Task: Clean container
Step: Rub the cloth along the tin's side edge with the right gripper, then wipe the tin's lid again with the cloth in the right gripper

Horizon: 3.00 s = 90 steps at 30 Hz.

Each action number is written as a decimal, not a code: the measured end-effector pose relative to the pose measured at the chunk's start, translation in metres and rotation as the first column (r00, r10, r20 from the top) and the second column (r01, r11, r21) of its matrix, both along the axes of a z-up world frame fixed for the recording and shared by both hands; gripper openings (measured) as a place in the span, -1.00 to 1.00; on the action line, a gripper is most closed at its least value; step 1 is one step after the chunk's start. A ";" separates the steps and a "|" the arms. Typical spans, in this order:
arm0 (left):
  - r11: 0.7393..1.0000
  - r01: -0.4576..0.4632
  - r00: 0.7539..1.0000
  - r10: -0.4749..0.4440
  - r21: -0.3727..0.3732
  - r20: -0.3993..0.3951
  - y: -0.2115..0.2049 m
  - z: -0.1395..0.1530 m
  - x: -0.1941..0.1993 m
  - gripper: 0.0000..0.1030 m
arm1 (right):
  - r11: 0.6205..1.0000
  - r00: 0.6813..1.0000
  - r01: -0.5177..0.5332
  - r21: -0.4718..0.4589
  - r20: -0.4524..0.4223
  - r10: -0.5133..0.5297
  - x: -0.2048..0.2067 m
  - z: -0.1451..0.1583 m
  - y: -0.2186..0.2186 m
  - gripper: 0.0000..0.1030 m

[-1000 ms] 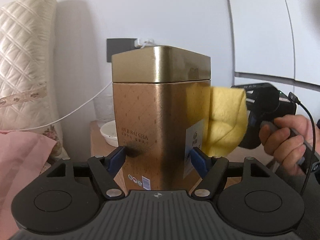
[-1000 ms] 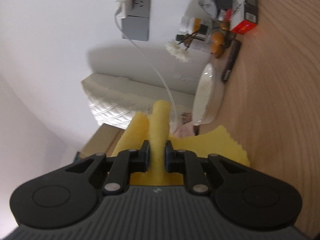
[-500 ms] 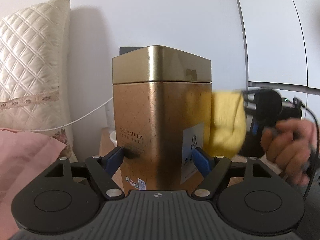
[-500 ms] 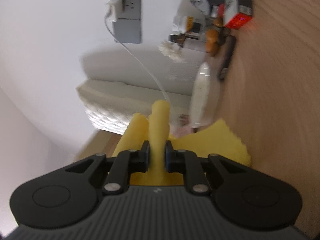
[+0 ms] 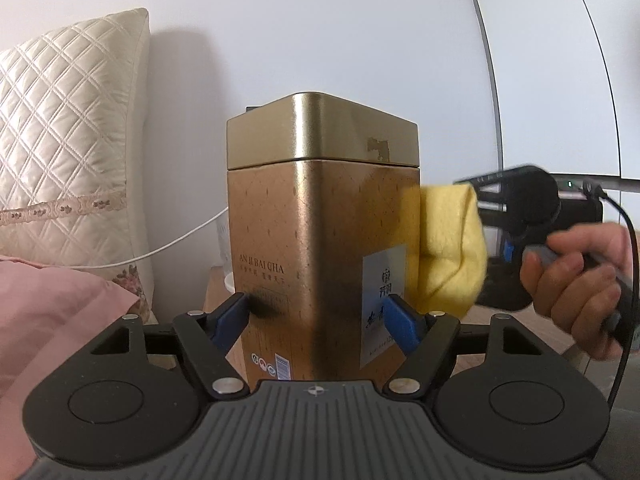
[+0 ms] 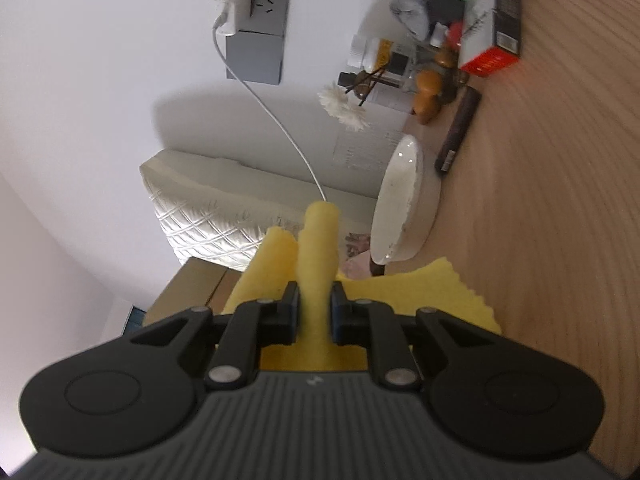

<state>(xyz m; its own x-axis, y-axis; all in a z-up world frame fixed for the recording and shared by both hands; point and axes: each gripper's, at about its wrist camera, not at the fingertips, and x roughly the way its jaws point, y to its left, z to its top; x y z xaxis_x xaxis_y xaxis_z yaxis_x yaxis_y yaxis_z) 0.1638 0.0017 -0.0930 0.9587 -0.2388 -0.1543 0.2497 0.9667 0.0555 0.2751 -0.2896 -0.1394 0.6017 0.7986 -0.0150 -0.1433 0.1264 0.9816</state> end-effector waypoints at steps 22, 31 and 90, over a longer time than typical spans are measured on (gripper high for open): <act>1.000 0.025 1.000 -0.025 0.000 0.005 -0.004 -0.005 0.008 0.50 | 1.000 0.997 0.008 0.030 0.080 -0.010 -0.001 0.026 -0.002 -0.67; 0.999 0.049 0.999 -0.049 -0.004 0.002 0.000 -0.005 -0.001 0.50 | 1.000 0.994 0.022 0.012 0.109 -0.023 -0.004 0.026 -0.002 -0.65; 0.998 0.057 0.998 -0.057 -0.008 -0.018 -0.008 -0.001 -0.002 0.50 | 0.993 0.999 0.018 -0.113 0.034 -0.014 -0.006 0.014 0.005 -0.64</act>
<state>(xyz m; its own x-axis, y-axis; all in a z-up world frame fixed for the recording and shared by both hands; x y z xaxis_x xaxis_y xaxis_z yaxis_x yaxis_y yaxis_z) 0.1617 -0.0064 -0.0941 0.9405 -0.2942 -0.1700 0.3054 0.9513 0.0431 0.2695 -0.2849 -0.1252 0.6160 0.7831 -0.0848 -0.1724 0.2392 0.9556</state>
